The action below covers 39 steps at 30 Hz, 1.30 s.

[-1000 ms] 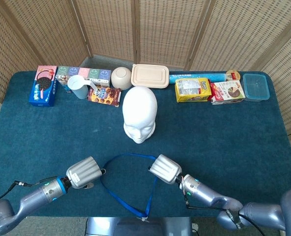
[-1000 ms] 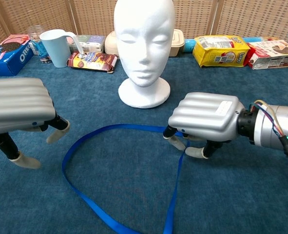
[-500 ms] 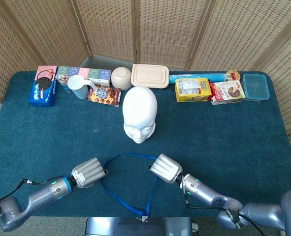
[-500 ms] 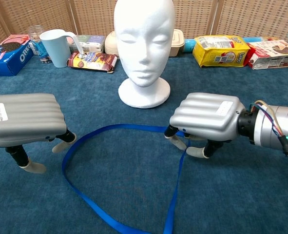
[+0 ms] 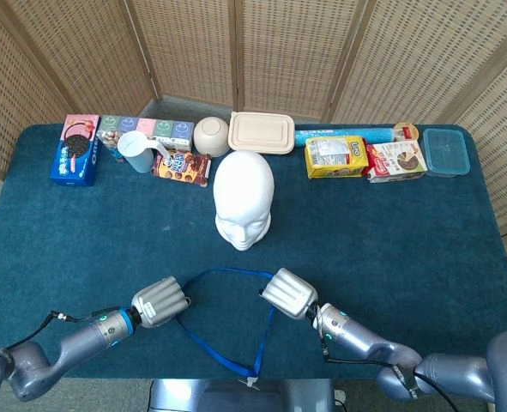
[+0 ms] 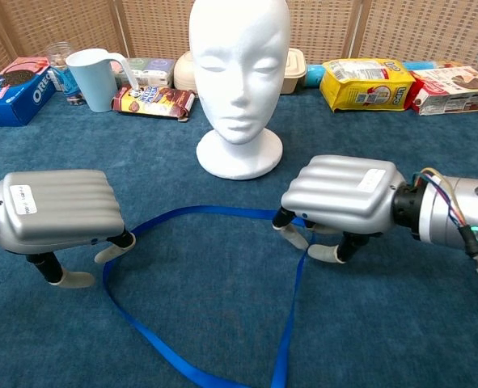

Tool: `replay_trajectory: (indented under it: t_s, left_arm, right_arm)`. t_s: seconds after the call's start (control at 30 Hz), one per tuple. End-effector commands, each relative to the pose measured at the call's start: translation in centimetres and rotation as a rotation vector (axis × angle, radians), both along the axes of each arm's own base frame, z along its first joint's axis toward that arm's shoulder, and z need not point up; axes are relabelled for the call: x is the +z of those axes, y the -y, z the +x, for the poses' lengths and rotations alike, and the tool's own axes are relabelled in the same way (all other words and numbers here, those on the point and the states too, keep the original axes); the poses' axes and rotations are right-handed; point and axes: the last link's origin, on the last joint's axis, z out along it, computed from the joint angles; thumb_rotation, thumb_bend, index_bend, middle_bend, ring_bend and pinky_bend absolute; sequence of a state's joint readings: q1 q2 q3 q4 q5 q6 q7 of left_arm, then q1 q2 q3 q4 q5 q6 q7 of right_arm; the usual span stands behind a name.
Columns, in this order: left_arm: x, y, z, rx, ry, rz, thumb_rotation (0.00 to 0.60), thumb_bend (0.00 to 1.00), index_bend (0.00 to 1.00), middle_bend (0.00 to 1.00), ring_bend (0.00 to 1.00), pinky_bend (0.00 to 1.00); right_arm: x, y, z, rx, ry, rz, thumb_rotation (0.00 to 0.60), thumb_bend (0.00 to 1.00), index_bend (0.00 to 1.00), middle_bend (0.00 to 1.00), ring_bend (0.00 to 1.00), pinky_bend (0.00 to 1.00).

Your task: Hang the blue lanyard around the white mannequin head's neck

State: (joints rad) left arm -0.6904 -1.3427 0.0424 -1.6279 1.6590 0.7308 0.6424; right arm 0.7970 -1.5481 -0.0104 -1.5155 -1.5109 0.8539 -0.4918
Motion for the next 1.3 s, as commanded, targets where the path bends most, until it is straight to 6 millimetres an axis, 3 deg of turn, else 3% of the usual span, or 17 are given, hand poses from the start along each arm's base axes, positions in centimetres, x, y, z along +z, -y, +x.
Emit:
replay_trajectory:
  t_s: [0.03,0.73,1.13,1.3]
  left_arm:
    - [-0.2,0.0,0.1,0.001,-0.002,-0.001,0.478,0.31,0.57,1.0,1.0,0.97]
    - [-1.3,-0.3,0.4,0.007,-0.022,-0.004,0.48,0.36,0.57,1.0,1.0,0.97]
    - [-1.0,-0.5,0.4,0.03,-0.03,-0.009,0.455,0.37,0.43,1.0,1.0,0.97]
    - [-0.7,-0.3,0.5,0.033,-0.017,-0.009,0.453,0.37,0.42,1.0,1.0,0.97]
  right_arm:
    - [0.0,0.0,0.0,-0.005,0.003,0.001,0.6,0.46,0.73,0.97,1.0,1.0]
    - [0.0,0.2,-0.5,-0.028,0.01,0.003,0.6,0.46,0.74,0.98,1.0,1.0]
    - [0.3,0.4,-0.5,-0.036,0.022,-0.004,0.6,0.46,0.74,0.98,1.0,1.0]
    - [0.3,0.4,-0.5,-0.038,0.023,-0.004,0.6,0.46,0.75,0.98,1.0,1.0]
